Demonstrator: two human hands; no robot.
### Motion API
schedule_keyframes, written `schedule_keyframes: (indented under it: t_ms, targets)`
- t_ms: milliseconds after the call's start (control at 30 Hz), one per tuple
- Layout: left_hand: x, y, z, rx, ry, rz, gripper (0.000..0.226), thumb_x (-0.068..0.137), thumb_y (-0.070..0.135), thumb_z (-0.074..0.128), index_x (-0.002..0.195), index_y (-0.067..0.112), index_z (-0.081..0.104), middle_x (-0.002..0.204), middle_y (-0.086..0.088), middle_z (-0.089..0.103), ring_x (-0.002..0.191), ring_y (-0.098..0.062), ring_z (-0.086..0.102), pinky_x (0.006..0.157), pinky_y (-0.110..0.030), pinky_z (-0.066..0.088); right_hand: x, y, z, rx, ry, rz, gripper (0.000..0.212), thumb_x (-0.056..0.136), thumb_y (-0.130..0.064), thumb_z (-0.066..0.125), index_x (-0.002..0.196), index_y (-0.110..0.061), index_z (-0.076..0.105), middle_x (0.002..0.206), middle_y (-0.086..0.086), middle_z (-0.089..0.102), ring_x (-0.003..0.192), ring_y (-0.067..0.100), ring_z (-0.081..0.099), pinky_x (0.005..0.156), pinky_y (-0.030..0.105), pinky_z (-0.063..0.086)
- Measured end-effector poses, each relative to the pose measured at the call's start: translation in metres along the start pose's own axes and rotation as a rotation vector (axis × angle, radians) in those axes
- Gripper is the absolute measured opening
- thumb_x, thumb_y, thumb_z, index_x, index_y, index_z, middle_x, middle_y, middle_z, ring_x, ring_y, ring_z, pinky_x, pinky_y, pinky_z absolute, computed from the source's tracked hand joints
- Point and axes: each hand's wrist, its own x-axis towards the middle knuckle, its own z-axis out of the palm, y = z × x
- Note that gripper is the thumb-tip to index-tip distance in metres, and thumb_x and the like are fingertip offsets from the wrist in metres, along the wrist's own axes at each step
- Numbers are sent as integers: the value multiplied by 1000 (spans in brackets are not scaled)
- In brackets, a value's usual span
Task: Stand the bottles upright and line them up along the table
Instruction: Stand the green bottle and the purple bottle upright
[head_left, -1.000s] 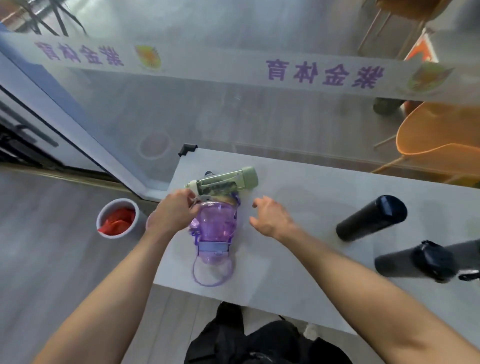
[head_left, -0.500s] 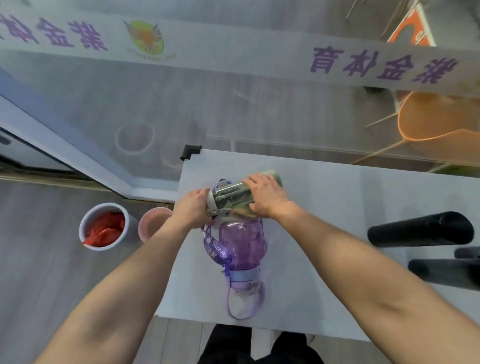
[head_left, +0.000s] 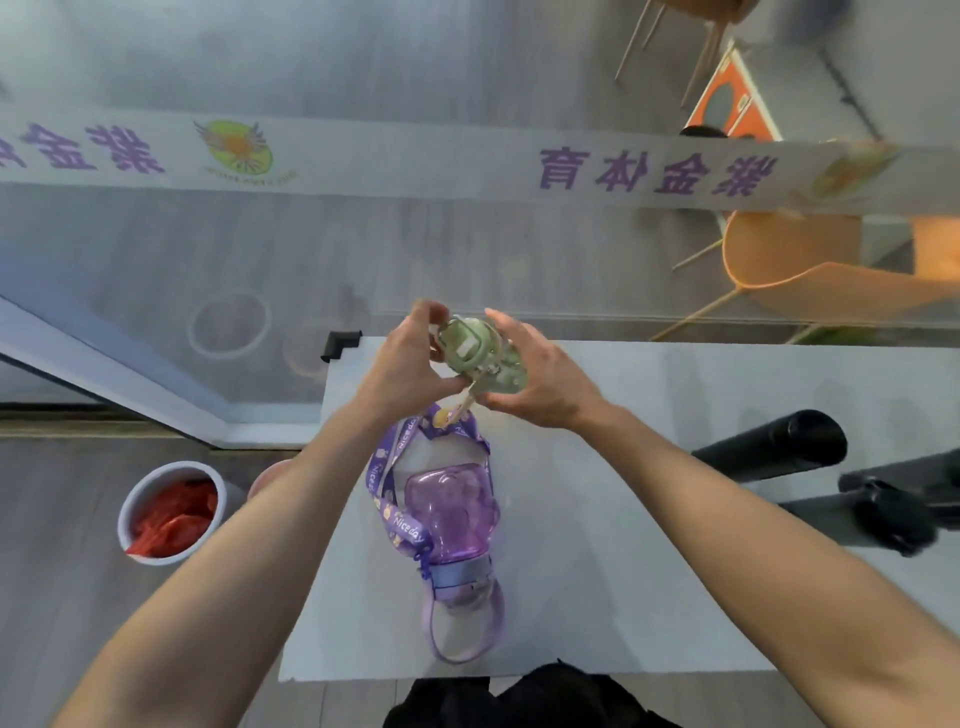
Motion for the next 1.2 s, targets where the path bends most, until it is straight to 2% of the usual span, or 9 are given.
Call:
schedule_keyframes:
  t_ms: [100, 200, 333, 500, 700, 833, 967, 1100, 1200]
  targets:
    - [18, 30, 21, -51, -25, 79, 56, 78, 9, 91, 120, 24, 57, 116, 6, 68, 91, -9, 76, 83, -32, 65, -8, 10, -27, 2, 73, 93, 102, 75, -58, 90, 160, -44, 35, 146, -1, 53, 120, 17, 61, 101, 34, 52]
    - [26, 45, 38, 62, -52, 143, 37, 86, 10, 84, 116, 24, 67, 115, 7, 65, 93, -7, 74, 86, -35, 64, -14, 29, -47, -23, 179, 158, 76, 76, -58, 88, 139, -33, 52, 124, -1, 61, 105, 20, 64, 95, 43, 57]
    - [2, 32, 46, 184, -52, 10, 32, 90, 26, 80, 119, 23, 69, 116, 9, 67, 91, -7, 72, 86, -38, 61, -22, 44, -68, -16, 256, 184, 64, 72, -57, 88, 122, -29, 61, 107, -5, 70, 95, 19, 67, 86, 40, 59]
    - [-46, 4, 55, 291, -90, -186, 29, 91, 28, 80, 118, 21, 71, 112, 6, 72, 91, -16, 71, 88, -41, 60, -43, 54, -66, -76, 268, 158, 57, 66, -58, 86, 110, -30, 62, 97, -4, 67, 86, 21, 65, 80, 39, 57]
    - [-99, 2, 64, 362, -31, -272, 30, 94, 33, 78, 120, 21, 71, 113, 5, 68, 99, -17, 67, 92, -41, 59, -46, 57, -66, -112, 227, 181, 75, 71, -54, 86, 133, -26, 55, 113, 1, 64, 99, 28, 67, 86, 41, 57]
    - [-136, 3, 63, 388, 67, -332, 33, 92, 34, 80, 121, 21, 72, 111, 5, 66, 95, -16, 66, 90, -40, 60, -40, 58, -68, -96, 219, 198, 83, 73, -45, 90, 143, -23, 49, 120, -3, 61, 108, 30, 67, 90, 40, 55]
    - [-175, 7, 65, 421, 126, -410, 32, 92, 42, 79, 116, 24, 69, 105, 6, 62, 89, -17, 65, 86, -41, 61, -32, 62, -70, -96, 201, 200, 98, 71, -43, 94, 150, -16, 42, 131, 3, 64, 119, 34, 66, 96, 41, 53]
    - [-213, 12, 78, 431, 125, -564, 55, 87, 57, 82, 122, 21, 60, 111, 3, 60, 98, -23, 65, 81, -36, 52, -41, 64, -72, -32, 183, 290, 131, 67, -50, 98, 166, -9, 22, 161, 14, 46, 144, 35, 51, 112, 44, 46]
    - [-232, 10, 92, 411, 59, -758, 88, 78, 79, 77, 135, 18, 50, 127, -2, 59, 115, -27, 63, 90, -43, 55, -76, 70, -56, 23, 359, 355, 119, 72, -64, 87, 162, -9, 30, 157, 14, 46, 142, 34, 47, 114, 45, 44]
